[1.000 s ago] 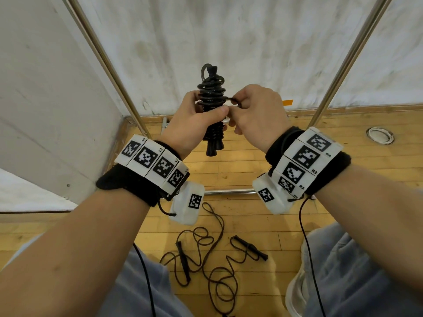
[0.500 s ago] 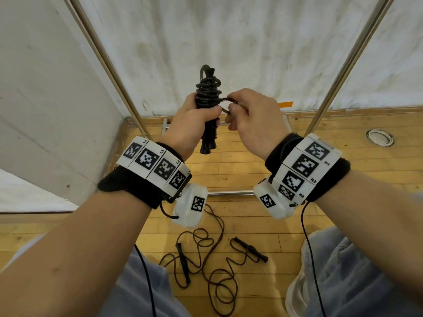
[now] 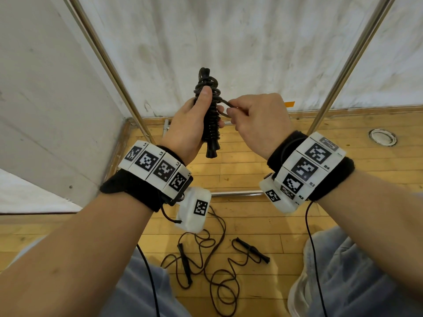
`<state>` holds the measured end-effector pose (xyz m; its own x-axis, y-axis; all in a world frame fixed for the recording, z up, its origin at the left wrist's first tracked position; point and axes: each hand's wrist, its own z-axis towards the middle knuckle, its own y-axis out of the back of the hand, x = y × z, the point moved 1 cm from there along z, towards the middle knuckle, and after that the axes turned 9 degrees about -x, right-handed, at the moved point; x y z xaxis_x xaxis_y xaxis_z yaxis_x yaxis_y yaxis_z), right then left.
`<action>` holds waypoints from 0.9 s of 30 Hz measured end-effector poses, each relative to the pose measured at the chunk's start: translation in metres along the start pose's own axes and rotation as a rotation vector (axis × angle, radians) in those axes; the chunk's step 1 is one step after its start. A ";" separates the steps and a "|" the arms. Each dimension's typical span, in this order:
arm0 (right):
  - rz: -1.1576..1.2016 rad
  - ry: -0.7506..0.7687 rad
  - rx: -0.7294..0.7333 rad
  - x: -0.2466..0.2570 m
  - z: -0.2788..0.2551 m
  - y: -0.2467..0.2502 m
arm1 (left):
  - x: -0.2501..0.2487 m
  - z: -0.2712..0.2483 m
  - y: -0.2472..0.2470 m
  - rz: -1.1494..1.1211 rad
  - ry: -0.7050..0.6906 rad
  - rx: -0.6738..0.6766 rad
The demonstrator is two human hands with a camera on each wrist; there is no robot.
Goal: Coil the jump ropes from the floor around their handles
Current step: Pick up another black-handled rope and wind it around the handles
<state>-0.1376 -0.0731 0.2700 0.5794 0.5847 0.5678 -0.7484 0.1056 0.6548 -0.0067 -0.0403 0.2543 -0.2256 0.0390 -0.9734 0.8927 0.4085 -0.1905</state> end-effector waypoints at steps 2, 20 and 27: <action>-0.027 0.032 0.008 0.001 0.000 0.002 | 0.000 -0.001 -0.001 -0.015 0.012 0.009; -0.161 0.039 0.093 0.003 0.002 0.001 | -0.001 -0.007 -0.002 -0.021 0.039 0.018; 0.115 -0.111 0.110 0.002 0.004 -0.001 | 0.001 -0.007 -0.001 0.006 0.035 0.024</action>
<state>-0.1346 -0.0754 0.2723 0.5285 0.4947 0.6899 -0.7757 -0.0488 0.6292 -0.0109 -0.0339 0.2541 -0.2337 0.0732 -0.9695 0.9031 0.3859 -0.1885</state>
